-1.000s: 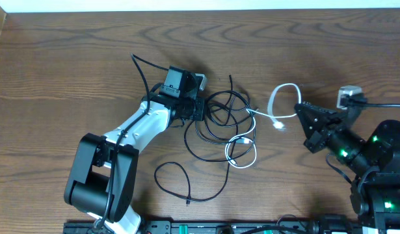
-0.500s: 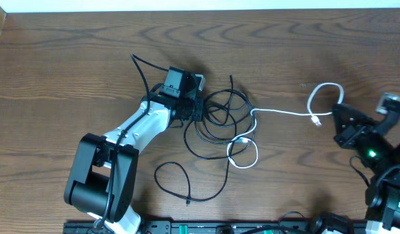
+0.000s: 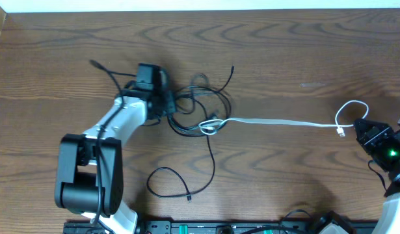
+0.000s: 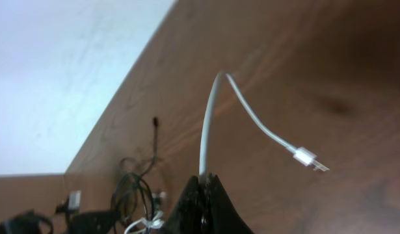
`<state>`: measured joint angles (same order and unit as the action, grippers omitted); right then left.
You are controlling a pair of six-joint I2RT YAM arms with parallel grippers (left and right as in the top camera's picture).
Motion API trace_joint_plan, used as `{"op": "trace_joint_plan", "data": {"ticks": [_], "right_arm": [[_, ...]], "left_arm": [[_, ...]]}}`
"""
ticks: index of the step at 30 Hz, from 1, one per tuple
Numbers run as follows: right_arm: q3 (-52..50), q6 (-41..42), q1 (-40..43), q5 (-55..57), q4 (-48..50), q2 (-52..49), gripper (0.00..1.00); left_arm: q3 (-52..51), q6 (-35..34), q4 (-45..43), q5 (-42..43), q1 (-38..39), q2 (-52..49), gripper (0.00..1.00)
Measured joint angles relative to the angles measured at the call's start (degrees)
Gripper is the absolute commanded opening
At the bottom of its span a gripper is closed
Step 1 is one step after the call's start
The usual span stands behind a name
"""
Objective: Untangle cables
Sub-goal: 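Pull the right gripper far right, drawing the white cable out, then release the white cable on the table right of the bundle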
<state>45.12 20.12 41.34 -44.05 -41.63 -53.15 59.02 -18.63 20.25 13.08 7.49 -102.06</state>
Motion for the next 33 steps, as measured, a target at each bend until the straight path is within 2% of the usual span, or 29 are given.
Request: {"op": "trace_joint_plan", "data": {"ticks": [4,6,8,13,20,22,23,24,25,27,29,33], "right_arm": [[0.00,-0.48,3.39,0.37,-0.90,-5.33,0.01],[0.00,-0.68,4.94,0.76,-1.40,-7.26,0.01],[0.00,-0.87,6.58,1.86,-2.34,-9.11,0.01],[0.02,-1.11,9.20,5.97,-5.07,-13.00,0.01],[0.02,-1.11,9.53,8.87,-6.67,-16.04,0.01],[0.02,-1.11,9.53,9.68,-6.78,-16.17,0.16],[0.02,-1.36,9.53,10.03,-6.82,-16.20,0.29],[0.02,-1.29,9.53,10.54,-6.95,-16.22,0.45],[0.02,-1.36,9.53,10.67,-6.97,-16.22,0.66],[0.02,-1.38,9.38,11.10,-7.06,-16.22,0.89],[0.02,-1.51,8.70,11.54,-6.97,-16.22,0.98],[0.02,-1.77,5.51,11.69,-6.27,-16.22,0.95]], "left_arm": [[0.00,-2.78,1.09,-0.20,-4.13,0.00,0.17],[0.00,-4.52,1.66,-0.33,-5.88,0.00,0.26],[0.00,-6.45,2.16,-0.42,-7.28,0.00,0.31],[0.00,-9.42,2.47,-0.74,-8.96,0.00,0.31],[0.00,-10.14,2.49,-0.96,-8.90,0.00,0.31],[0.00,-10.14,2.49,-1.01,-8.87,0.00,0.31],[0.00,-10.16,2.49,-1.01,-8.87,0.00,0.31],[0.00,-10.27,2.49,-1.01,-8.87,0.00,0.31],[0.00,-10.29,2.49,-1.01,-8.87,0.00,0.31],[0.00,-10.32,2.49,-1.01,-8.87,0.00,0.31],[0.00,-10.32,2.49,-1.01,-8.87,0.00,0.31],[0.00,-10.32,2.49,-1.03,-8.55,0.00,0.33]]}}
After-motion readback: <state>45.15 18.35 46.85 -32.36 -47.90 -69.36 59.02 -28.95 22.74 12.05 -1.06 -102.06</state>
